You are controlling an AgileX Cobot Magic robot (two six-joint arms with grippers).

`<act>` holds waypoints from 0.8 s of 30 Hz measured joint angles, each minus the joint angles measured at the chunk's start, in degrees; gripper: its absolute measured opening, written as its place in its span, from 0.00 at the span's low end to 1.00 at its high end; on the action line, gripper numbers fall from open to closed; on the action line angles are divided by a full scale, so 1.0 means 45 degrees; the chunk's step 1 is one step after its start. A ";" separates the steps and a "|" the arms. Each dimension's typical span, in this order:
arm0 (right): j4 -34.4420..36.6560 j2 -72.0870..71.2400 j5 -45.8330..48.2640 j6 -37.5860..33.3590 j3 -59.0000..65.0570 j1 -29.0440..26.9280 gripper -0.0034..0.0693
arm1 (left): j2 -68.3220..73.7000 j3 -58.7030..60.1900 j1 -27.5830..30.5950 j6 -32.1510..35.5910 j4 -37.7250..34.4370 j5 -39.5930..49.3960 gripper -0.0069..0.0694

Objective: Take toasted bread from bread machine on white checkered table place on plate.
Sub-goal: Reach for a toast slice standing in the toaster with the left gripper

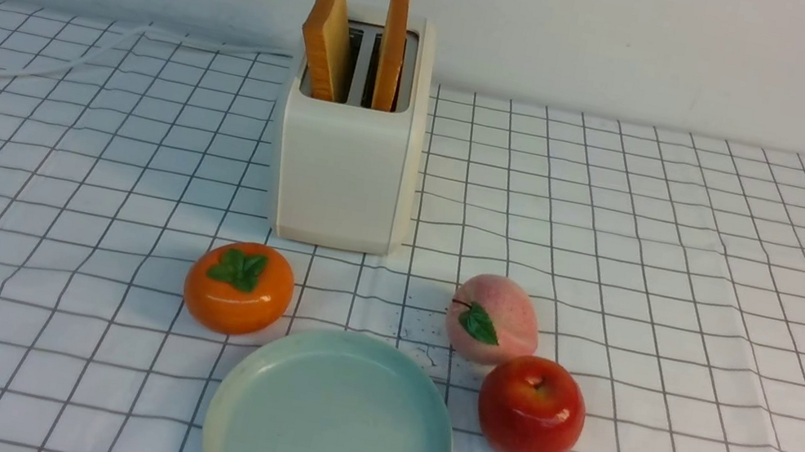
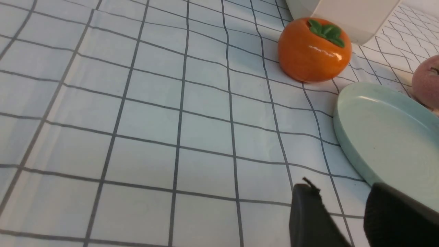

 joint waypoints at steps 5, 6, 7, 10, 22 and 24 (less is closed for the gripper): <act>0.0000 0.0000 0.0000 0.0000 0.0000 0.0000 0.38 | 0.0000 0.0000 0.0000 0.0000 0.0038 -0.0027 0.40; 0.0000 0.0000 0.0000 0.0000 0.0000 0.0000 0.38 | 0.0000 0.0000 0.0000 0.0000 0.0038 -0.0073 0.40; 0.0000 0.0000 0.0000 0.0000 0.0000 0.0000 0.38 | 0.0000 0.0000 0.0000 0.0000 0.0038 -0.0116 0.40; 0.0000 0.0000 0.0000 0.0000 0.0000 0.0000 0.38 | 0.0000 0.0000 0.0000 0.0000 0.0038 -0.0323 0.40; -0.0788 0.0000 -0.0730 0.0064 0.0104 0.0000 0.38 | 0.0000 0.0000 0.0000 0.0000 -0.3219 -0.4372 0.40; -0.0535 0.0000 -0.1191 0.0234 0.0183 0.0000 0.38 | 0.0000 0.0000 0.0000 -0.0010 -0.4074 -0.4908 0.40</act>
